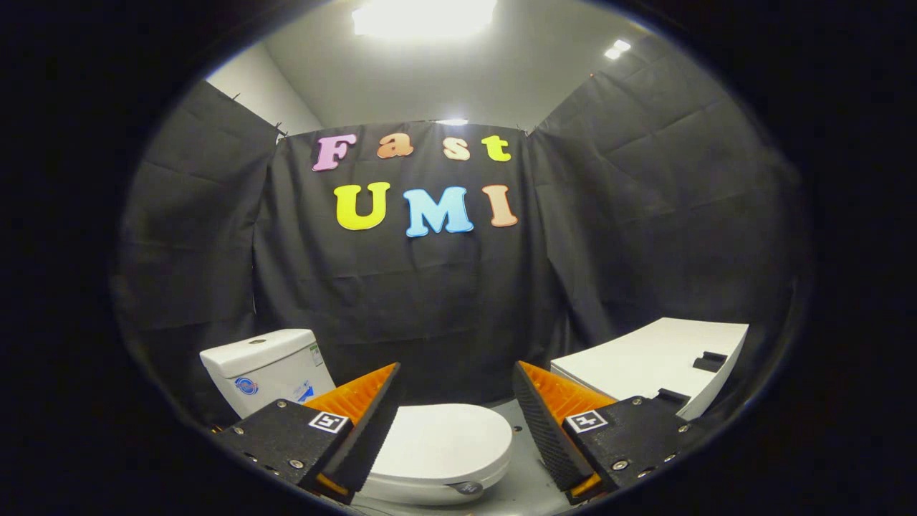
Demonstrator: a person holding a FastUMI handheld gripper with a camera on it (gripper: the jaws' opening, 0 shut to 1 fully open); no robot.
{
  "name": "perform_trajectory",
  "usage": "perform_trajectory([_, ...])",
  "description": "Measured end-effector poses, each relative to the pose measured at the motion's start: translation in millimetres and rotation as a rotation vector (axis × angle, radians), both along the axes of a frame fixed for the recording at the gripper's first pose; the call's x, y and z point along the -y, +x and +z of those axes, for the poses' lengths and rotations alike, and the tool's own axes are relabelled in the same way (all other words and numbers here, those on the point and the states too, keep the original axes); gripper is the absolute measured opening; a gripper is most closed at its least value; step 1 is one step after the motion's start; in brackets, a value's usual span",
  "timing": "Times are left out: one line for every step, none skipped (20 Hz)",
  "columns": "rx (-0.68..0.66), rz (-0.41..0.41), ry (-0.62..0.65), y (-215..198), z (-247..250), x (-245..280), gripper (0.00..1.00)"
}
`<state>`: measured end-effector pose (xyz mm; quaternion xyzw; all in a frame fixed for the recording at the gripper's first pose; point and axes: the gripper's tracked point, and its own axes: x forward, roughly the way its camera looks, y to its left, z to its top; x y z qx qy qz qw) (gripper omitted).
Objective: Open the toilet lid.
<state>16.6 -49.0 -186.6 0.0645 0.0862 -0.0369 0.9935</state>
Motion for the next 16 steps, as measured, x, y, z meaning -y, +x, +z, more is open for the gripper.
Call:
perform_trajectory([-0.018, 0.010, 0.017, 0.7, -12.8, -5.3, 0.94])
perform_trajectory([-0.037, 0.020, 0.033, 1.4, -26.2, -11.8, 0.93])
perform_trajectory([-0.058, 0.033, 0.047, 2.3, -37.4, -17.7, 0.93])
perform_trajectory([-0.081, 0.040, 0.059, 2.4, -49.1, -21.8, 0.93])
perform_trajectory([-0.102, 0.045, 0.072, 2.2, -59.8, -25.5, 0.93])
perform_trajectory([-0.119, 0.050, 0.090, 1.8, -69.7, -28.3, 0.94])
perform_trajectory([-0.137, 0.054, 0.114, 0.8, -79.0, -32.0, 0.94])
perform_trajectory([-0.156, 0.058, 0.140, -0.4, -90.6, -35.5, 0.94])
perform_trajectory([-0.176, 0.057, 0.166, -1.3, -100.6, -37.6, 0.94])
perform_trajectory([-0.195, 0.056, 0.195, -3.4, -112.0, -39.4, 0.94])
perform_trajectory([-0.216, 0.054, 0.224, -5.5, -122.4, -40.6, 0.94])
perform_trajectory([-0.238, 0.050, 0.253, -8.3, -133.8, -42.9, 0.95])
perform_trajectory([-0.258, 0.048, 0.284, -10.0, -143.1, -44.6, 0.96])
perform_trajectory([-0.283, 0.051, 0.321, -12.3, -155.1, -48.8, 0.96])
perform_trajectory([-0.310, 0.055, 0.360, -14.9, -166.5, -53.2, 0.96])
perform_trajectory([-0.337, 0.056, 0.387, -16.5, -177.9, -57.6, 0.95])
